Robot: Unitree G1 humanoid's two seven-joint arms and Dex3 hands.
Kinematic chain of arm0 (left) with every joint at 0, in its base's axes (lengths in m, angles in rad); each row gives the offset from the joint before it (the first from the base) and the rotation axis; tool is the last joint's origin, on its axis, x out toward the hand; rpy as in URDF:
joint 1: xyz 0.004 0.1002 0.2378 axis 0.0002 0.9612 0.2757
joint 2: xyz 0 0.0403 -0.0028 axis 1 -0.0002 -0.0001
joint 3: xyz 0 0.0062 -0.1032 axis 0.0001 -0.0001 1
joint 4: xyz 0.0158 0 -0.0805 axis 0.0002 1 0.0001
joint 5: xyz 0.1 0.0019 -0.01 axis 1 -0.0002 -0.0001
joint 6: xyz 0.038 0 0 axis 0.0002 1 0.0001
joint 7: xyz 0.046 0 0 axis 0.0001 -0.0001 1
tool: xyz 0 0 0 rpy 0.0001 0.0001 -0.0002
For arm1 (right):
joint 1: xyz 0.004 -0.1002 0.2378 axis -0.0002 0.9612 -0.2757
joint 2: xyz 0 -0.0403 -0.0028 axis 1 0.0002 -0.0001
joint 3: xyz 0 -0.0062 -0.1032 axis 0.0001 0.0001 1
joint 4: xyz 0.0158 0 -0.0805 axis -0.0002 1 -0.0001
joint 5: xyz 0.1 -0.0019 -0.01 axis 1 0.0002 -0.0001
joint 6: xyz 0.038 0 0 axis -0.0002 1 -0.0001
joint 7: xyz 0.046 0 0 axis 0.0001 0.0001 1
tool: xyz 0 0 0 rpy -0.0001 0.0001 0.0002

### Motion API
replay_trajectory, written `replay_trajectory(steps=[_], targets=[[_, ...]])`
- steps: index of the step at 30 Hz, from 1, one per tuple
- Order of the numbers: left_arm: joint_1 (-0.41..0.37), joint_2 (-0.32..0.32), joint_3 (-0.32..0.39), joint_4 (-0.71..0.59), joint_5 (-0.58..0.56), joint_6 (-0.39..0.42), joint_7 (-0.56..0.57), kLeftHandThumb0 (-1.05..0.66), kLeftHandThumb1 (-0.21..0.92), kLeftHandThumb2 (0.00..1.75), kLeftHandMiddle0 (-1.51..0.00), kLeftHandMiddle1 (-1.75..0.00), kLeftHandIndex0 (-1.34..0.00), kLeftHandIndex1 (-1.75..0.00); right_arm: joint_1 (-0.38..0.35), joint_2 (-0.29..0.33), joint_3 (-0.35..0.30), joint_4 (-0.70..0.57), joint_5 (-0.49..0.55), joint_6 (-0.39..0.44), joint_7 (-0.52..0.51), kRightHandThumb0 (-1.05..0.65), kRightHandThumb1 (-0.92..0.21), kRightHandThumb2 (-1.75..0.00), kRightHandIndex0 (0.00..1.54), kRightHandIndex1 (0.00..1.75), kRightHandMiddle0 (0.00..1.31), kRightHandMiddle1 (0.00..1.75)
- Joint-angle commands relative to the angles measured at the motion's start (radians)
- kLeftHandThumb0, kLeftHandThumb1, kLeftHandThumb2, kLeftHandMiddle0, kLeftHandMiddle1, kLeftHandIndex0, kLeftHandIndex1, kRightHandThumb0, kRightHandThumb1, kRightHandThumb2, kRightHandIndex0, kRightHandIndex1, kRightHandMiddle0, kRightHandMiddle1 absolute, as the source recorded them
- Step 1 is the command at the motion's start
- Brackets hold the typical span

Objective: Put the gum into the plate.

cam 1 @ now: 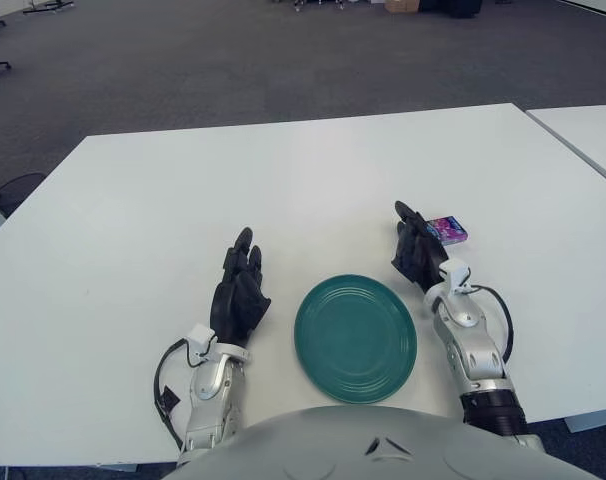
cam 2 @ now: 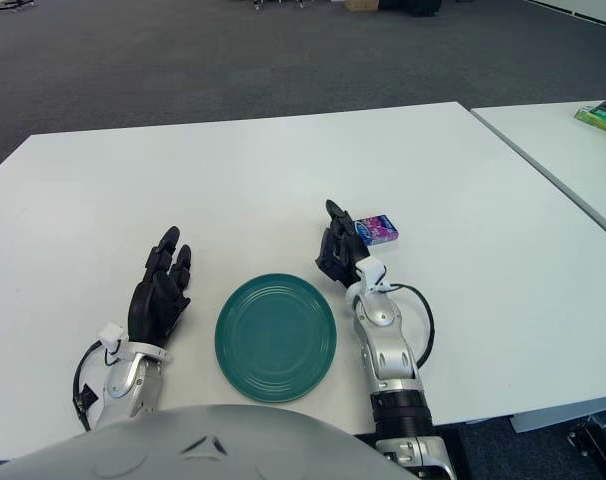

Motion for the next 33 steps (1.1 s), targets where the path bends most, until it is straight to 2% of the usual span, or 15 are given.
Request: replay_trajectory(steps=[1, 2, 3, 5, 8, 11, 17, 24, 26, 33], targets=[[-0.004, -0.013, 0.009, 0.064, -0.019, 0.023, -0.014, -1.04, 0.92, 1.01, -0.12, -0.01, 0.00, -0.49, -0.093, -0.082, 0.014, -0.038, -0.120, -0.154, -0.033, -0.69, -0.92, -0.87, 0.23, 0.03, 0.00, 0.65], [-0.009, -0.012, 0.011, 0.070, -0.020, 0.020, -0.015, -1.04, 0.92, 1.01, -0.12, -0.01, 0.00, -0.49, -0.116, -0.114, 0.013, -0.031, -0.171, -0.208, -0.059, -0.69, -0.92, -0.87, 0.23, 0.03, 0.00, 0.65], [-0.012, -0.012, 0.013, 0.075, -0.020, 0.017, -0.016, -1.05, 0.92, 1.00, -0.12, -0.01, 0.00, -0.55, -0.132, -0.136, 0.011, -0.024, -0.209, -0.249, -0.078, -0.72, -0.92, -0.80, 0.30, 0.05, 0.03, 0.76], [-0.015, -0.011, 0.014, 0.081, -0.020, 0.014, -0.017, -1.05, 0.92, 0.99, -0.13, -0.01, 0.00, -0.58, -0.147, -0.153, 0.009, -0.009, -0.242, -0.290, -0.099, -0.74, -0.92, -0.76, 0.34, 0.06, 0.06, 0.83], [-0.027, -0.012, 0.022, 0.100, -0.021, 0.015, -0.015, -1.05, 0.92, 0.98, -0.13, -0.01, 0.00, -0.58, -0.248, -0.240, 0.000, 0.092, -0.396, -0.426, -0.245, -0.75, -0.92, -0.66, 0.42, 0.08, 0.13, 0.92], [-0.033, -0.013, 0.023, 0.108, -0.018, 0.012, -0.012, -1.05, 0.92, 0.97, -0.13, 0.00, 0.00, -0.57, -0.299, -0.288, 0.007, 0.167, -0.473, -0.484, -0.320, -0.76, -0.92, -0.60, 0.47, 0.10, 0.18, 0.96], [-0.032, -0.014, 0.017, 0.104, -0.003, 0.010, -0.002, -1.05, 0.92, 0.98, -0.13, 0.00, 0.00, -0.54, -0.387, -0.375, 0.052, 0.294, -0.610, -0.488, -0.392, -0.78, -0.92, -0.55, 0.48, 0.09, 0.19, 0.98], [-0.031, -0.017, 0.019, 0.105, -0.008, 0.011, -0.006, -1.05, 0.92, 1.01, -0.13, 0.00, 0.00, -0.54, -0.441, -0.454, 0.125, 0.400, -0.702, -0.444, -0.353, -0.79, -0.92, -0.49, 0.43, 0.05, 0.12, 0.96], [-0.030, -0.018, 0.020, 0.105, -0.016, 0.012, -0.013, -1.05, 0.92, 1.02, -0.14, 0.00, 0.00, -0.56, -0.453, -0.477, 0.152, 0.441, -0.724, -0.442, -0.336, -0.79, -0.92, -0.49, 0.40, 0.03, 0.06, 0.96], [-0.025, -0.016, 0.019, 0.105, -0.036, 0.012, -0.026, -1.05, 0.92, 1.01, -0.15, -0.01, 0.00, -0.62, -0.484, -0.533, 0.231, 0.563, -0.768, -0.472, -0.317, -0.80, -0.92, -0.54, 0.29, 0.01, 0.00, 0.76]])
